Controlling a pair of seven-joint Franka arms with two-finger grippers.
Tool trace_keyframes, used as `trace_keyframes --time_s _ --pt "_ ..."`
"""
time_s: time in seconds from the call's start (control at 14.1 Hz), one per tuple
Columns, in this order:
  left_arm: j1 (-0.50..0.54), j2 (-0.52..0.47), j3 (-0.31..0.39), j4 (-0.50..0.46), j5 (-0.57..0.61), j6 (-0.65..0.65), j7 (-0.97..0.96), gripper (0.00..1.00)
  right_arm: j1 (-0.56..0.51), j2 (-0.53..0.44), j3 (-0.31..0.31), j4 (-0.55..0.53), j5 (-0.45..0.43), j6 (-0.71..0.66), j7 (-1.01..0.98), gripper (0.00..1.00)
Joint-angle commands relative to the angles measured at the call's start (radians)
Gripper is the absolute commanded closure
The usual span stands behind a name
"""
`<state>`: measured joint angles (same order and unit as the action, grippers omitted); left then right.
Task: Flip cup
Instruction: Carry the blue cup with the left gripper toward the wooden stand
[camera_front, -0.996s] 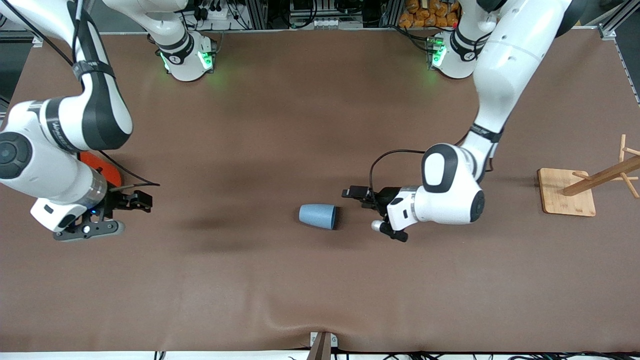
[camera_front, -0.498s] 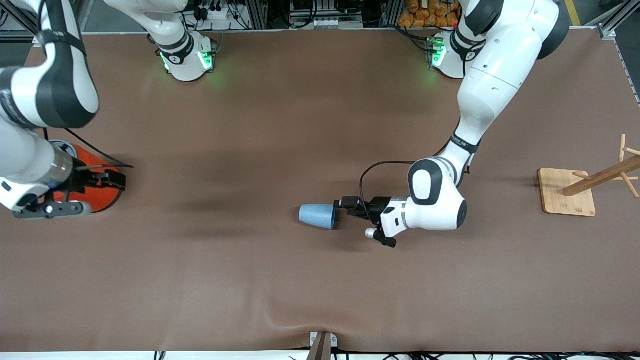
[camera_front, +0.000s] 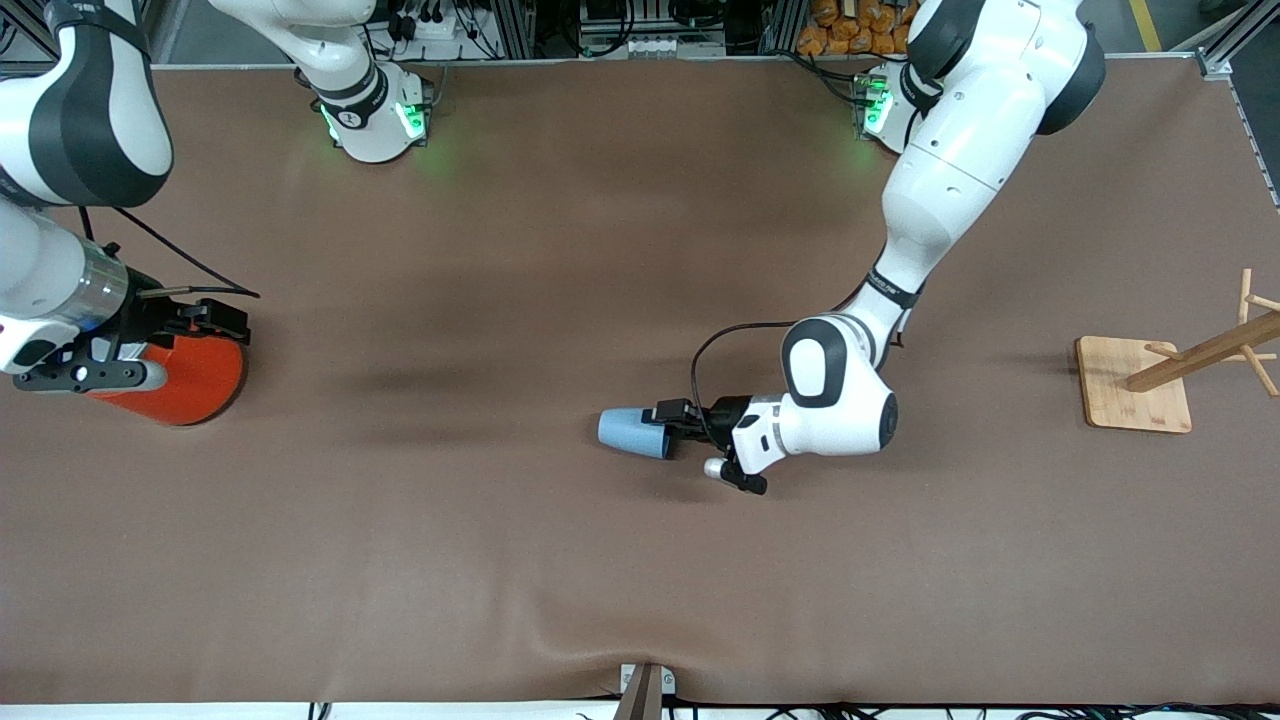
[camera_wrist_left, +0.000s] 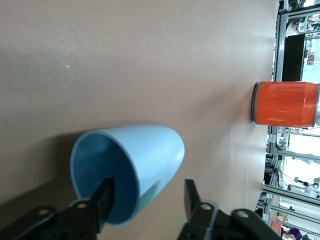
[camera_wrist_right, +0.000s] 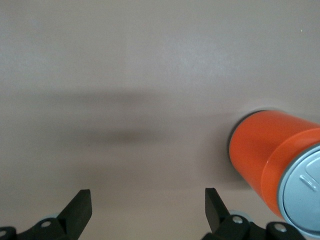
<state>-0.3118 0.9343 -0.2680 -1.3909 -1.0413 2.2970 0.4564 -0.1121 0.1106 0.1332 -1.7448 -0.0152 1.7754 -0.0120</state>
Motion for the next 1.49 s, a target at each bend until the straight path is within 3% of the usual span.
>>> trace_keyframes --time_s 0.0,0.07,0.14,0.43,0.57,0.71,1.14,1.42 --pt "-0.021 0.015 0.001 0.027 -0.028 0.022 0.018 0.62 -0.018 -0.094 0.02 -0.145 0.02 0.096 0.003 0.0" --pt "-0.026 0.012 0.001 0.027 -0.028 0.022 0.016 0.84 -0.014 -0.098 0.023 -0.153 0.018 0.102 0.001 0.0" --pt "-0.029 0.009 0.001 0.027 -0.028 0.022 0.01 1.0 0.0 -0.098 0.023 -0.151 0.011 0.102 -0.002 0.0" --pt "-0.027 -0.05 0.016 0.026 0.013 0.021 -0.007 1.0 0.074 -0.095 0.025 -0.139 -0.121 0.116 -0.002 0.0" --pt "-0.016 -0.1 0.016 0.023 0.094 0.018 -0.121 1.0 0.069 -0.095 0.023 -0.122 -0.124 0.104 -0.008 0.0" --pt "0.003 -0.162 0.015 0.021 0.243 0.007 -0.288 1.0 0.069 -0.091 0.022 -0.072 -0.126 0.038 -0.009 0.0" --pt "0.157 -0.339 0.018 0.006 0.604 -0.319 -0.56 1.0 0.036 -0.086 0.016 0.108 -0.121 -0.152 -0.089 0.0" --pt "0.203 -0.477 0.018 -0.123 0.861 -0.375 -0.63 1.0 0.02 -0.081 0.016 0.218 -0.111 -0.27 -0.088 0.0"
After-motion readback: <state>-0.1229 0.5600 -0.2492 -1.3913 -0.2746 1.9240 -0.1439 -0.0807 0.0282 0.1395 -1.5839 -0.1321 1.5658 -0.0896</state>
